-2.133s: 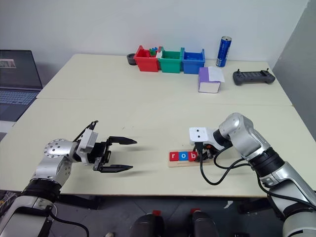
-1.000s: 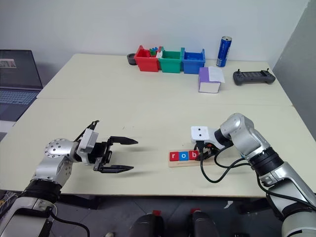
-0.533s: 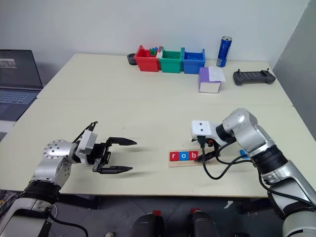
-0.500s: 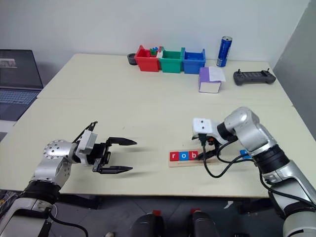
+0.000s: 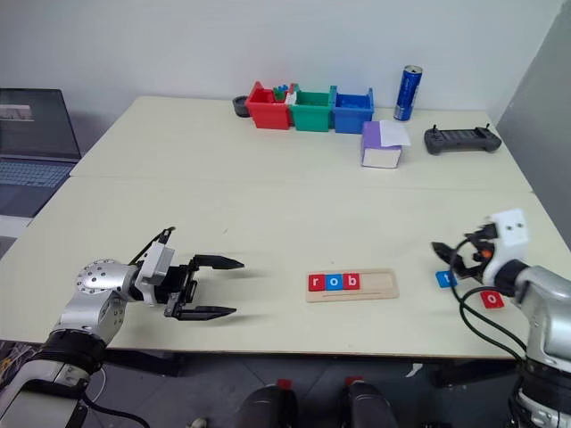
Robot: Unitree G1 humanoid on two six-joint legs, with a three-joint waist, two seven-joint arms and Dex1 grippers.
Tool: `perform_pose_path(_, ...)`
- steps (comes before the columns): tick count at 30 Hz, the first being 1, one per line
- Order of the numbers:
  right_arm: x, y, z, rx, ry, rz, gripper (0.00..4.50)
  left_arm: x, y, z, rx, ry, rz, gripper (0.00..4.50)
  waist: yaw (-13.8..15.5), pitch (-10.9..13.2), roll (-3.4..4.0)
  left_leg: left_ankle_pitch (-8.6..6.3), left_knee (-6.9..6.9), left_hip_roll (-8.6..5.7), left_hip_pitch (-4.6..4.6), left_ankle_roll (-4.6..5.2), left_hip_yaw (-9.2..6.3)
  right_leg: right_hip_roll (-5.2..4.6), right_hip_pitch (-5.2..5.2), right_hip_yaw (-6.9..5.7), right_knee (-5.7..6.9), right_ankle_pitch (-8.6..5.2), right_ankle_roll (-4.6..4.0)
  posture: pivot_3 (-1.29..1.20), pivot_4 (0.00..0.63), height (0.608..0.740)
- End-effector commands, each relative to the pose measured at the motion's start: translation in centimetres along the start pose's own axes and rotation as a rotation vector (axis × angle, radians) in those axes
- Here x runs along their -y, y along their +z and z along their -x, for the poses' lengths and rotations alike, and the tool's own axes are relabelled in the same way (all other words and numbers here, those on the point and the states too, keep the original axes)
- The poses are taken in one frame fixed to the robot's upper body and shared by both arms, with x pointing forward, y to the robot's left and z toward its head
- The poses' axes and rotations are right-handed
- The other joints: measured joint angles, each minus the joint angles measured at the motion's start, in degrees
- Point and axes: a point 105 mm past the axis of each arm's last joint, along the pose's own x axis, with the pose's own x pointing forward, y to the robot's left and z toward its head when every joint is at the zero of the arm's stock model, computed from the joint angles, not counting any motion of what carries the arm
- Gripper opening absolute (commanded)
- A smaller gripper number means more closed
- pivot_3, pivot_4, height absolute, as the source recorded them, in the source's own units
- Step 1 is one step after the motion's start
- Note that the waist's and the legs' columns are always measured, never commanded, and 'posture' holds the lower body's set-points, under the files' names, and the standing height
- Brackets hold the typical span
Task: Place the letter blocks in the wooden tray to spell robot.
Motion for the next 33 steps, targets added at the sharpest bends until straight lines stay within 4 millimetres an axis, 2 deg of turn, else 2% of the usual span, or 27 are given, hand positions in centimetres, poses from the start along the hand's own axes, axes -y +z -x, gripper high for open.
perform_pose_path(1, 0.7, 0.8, 1.5, 0.031, -0.054, 0.02, 4.46, -0.3, 0.5, 0.0, 0.007, -0.011, -0.019, 4.5, 0.0, 0.0, 0.0, 0.0, -0.02, 0.0, 0.03, 0.0, -0.01, 0.02, 0.01, 0.0, 0.01, 0.0, 0.0, 0.0, 0.15, 0.74)
perform_pose_path(6, -1.1, -1.0, 2.0, -0.045, -0.004, 0.016, 4.46, -0.7, 0.3, 0.1, -0.001, -0.009, -0.015, 4.5, 0.0, 0.0, 0.01, 0.0, -0.05, 0.01, 0.03, 0.01, -0.01, 0.06, 0.0, 0.01, 0.03, -0.01, 0.0, 0.0, 0.15, 0.74)
perform_pose_path(8, -0.7, -1.7, 2.2, -0.066, -0.039, 0.009, 4.46, -0.8, 0.4, -0.1, 0.001, -0.013, -0.018, 4.5, 0.0, 0.0, 0.01, 0.0, -0.04, 0.01, 0.02, 0.01, -0.01, 0.06, 0.0, 0.02, 0.03, -0.01, 0.01, 0.0, 0.15, 0.74)
perform_pose_path(12, 1.5, -3.0, 3.6, -0.096, -0.169, -0.014, 4.46, -0.8, 0.6, -0.4, 0.009, -0.027, -0.022, 4.5, 0.2, 0.0, -0.01, 0.0, -0.04, -0.01, -0.01, 0.01, -0.02, 0.06, 0.02, 0.0, -0.03, -0.01, 0.01, 0.0, 0.15, 0.74)
perform_pose_path(17, 0.9, -4.6, 5.6, -0.143, -0.194, -0.018, 4.46, -1.0, 0.8, -0.7, 0.014, -0.04, -0.022, 4.5, 0.3, 0.0, -0.01, -0.01, -0.08, -0.02, -0.04, 0.01, -0.03, 0.06, 0.02, 0.01, -0.12, -0.01, 0.01, 0.0, 0.15, 0.74)
perform_pose_path(20, 1.3, -5.2, 6.3, -0.152, -0.222, -0.04, 4.46, -1.0, 0.8, -1.1, 0.013, -0.053, -0.018, 4.5, 0.2, 0.0, 0.0, -0.01, -0.09, -0.02, -0.03, 0.02, -0.04, 0.06, 0.02, 0.01, -0.12, 0.0, 0.03, 0.0, 0.15, 0.74)
perform_pose_path(26, 1.7, -6.7, 5.8, -0.167, -0.22, -0.088, 4.46, -1.3, 0.9, -1.7, 0.025, -0.064, -0.018, 4.5, 0.2, 0.0, 0.0, -0.01, -0.09, -0.01, 0.0, 0.03, -0.03, 0.08, 0.03, 0.01, -0.13, 0.03, 0.09, 0.0, 0.15, 0.74)
perform_pose_path(33, 1.9, -8.1, 4.6, -0.194, -0.206, -0.106, 4.46, -1.7, 1.0, -1.5, 0.023, -0.055, -0.013, 4.5, 0.2, 0.0, 0.0, -0.01, -0.15, -0.02, 0.0, 0.03, -0.03, 0.1, 0.03, 0.02, -0.18, 0.03, 0.08, 0.0, 0.15, 0.74)
